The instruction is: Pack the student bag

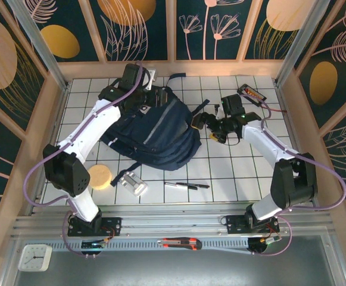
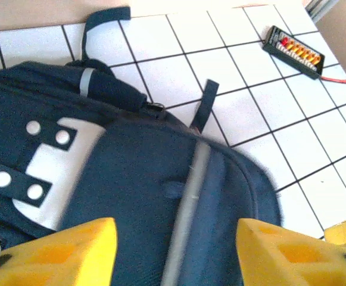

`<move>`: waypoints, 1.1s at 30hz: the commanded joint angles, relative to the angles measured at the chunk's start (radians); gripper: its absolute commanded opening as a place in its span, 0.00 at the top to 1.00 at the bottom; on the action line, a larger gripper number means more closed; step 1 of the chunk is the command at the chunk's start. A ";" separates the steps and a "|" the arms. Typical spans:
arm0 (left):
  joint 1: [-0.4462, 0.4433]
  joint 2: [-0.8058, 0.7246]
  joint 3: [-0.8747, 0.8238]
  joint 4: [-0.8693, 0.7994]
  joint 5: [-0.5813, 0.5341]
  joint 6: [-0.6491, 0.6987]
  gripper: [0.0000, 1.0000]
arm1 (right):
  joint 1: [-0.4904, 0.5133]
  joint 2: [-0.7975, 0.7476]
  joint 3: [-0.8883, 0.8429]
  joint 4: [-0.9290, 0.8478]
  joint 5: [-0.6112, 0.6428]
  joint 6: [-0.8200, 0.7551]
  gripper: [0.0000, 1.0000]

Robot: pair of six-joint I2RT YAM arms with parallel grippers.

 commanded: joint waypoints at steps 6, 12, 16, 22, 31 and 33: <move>0.008 -0.138 -0.037 0.075 -0.125 -0.059 0.01 | -0.008 -0.010 0.028 0.016 0.021 -0.005 0.01; 0.031 -0.315 -0.224 0.107 -0.214 -0.237 0.01 | 0.046 0.073 0.080 0.005 0.005 -0.008 0.01; 0.082 -0.386 -0.366 0.080 -0.118 -0.377 0.02 | 0.100 0.124 0.104 0.016 0.004 0.013 0.01; 0.235 -0.533 -0.701 0.224 0.089 -0.579 0.18 | 0.158 0.169 0.130 0.024 0.001 0.043 0.01; 0.388 -0.643 -1.147 0.650 0.289 -0.904 0.35 | 0.172 0.176 0.137 0.009 0.010 0.032 0.03; 0.391 -0.624 -1.152 0.688 0.275 -0.916 0.38 | 0.172 0.170 0.129 0.011 0.010 0.032 0.03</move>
